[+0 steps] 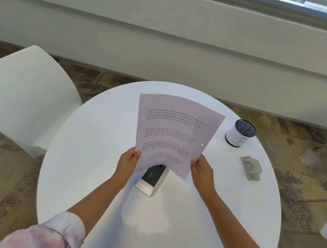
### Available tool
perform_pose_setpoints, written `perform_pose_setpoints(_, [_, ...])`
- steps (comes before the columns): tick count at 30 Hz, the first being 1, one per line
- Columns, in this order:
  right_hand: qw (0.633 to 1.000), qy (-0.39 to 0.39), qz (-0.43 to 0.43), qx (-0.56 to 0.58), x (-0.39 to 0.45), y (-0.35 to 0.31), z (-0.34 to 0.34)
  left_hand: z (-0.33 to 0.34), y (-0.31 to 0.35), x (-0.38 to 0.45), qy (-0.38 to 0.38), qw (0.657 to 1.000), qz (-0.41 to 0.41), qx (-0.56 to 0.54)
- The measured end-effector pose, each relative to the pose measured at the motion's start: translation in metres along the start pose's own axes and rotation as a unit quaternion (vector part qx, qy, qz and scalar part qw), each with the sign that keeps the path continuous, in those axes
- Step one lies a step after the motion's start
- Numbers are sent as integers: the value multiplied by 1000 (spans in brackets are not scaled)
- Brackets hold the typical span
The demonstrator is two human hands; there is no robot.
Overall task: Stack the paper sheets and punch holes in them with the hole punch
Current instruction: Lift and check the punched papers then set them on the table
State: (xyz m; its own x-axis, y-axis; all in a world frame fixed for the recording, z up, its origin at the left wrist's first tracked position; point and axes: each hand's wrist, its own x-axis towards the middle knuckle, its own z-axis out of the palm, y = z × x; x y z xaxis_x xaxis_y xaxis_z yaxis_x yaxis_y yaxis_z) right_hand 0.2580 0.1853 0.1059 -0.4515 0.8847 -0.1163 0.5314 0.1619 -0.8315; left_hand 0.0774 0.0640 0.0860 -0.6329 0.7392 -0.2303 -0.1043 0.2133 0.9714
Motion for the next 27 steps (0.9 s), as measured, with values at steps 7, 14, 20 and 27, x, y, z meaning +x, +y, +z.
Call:
perform_pose_setpoints(7, [996,-19,80,-42,0,20,20,-17,-2,14,-7,1000,-22,-5])
perform_pose_setpoints(14, [992,8,128,-10,5,12,42,-40,-16,29,-25,996,-82,31])
perform_pose_setpoints(20, [988,-14,151,6,20,-2,70,-74,-48,45,55,989,-138,-2])
perform_pose_setpoints(27, [986,-36,164,5,55,-30,114,-114,-47,82,135,980,-146,-15])
